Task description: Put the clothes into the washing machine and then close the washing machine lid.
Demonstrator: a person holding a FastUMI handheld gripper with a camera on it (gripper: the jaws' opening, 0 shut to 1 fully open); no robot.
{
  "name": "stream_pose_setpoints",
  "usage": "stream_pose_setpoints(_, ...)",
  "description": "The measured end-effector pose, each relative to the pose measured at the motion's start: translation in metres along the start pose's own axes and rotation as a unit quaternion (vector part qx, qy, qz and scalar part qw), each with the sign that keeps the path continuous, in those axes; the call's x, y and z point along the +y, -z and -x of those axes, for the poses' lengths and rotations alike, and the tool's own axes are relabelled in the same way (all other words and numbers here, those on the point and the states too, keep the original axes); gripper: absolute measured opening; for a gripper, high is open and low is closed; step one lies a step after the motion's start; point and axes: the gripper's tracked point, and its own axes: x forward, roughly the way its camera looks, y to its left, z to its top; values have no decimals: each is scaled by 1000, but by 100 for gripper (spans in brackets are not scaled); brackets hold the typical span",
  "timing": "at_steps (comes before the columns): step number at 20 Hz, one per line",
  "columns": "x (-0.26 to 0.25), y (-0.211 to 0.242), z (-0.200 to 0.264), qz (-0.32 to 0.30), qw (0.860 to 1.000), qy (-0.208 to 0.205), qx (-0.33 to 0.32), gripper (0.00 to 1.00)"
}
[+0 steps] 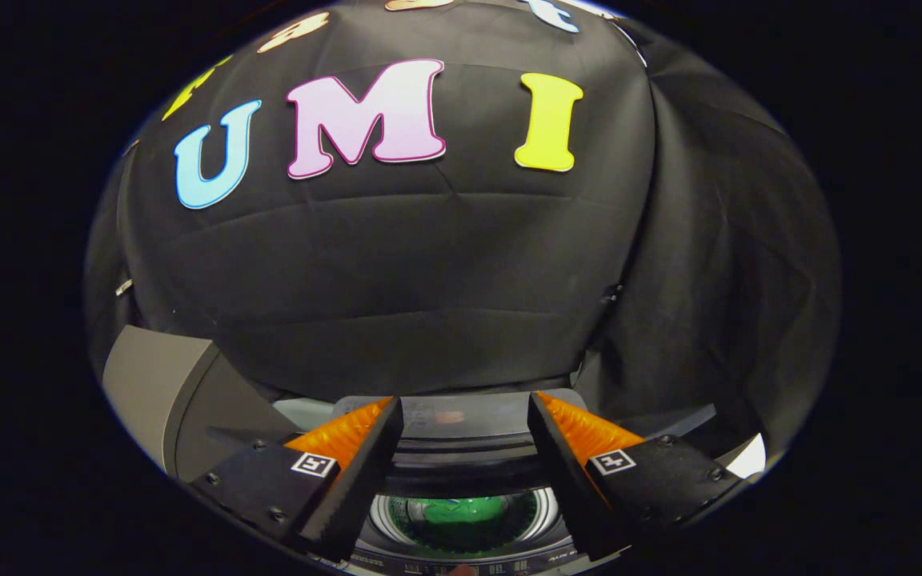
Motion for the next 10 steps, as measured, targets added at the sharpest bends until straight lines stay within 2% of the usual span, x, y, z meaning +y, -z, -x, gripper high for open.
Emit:
stream_pose_setpoints(3,-1,7,-1,10,1000,11,11,99)
stream_pose_setpoints(10,-3,42,7,2,999,2,44,98)
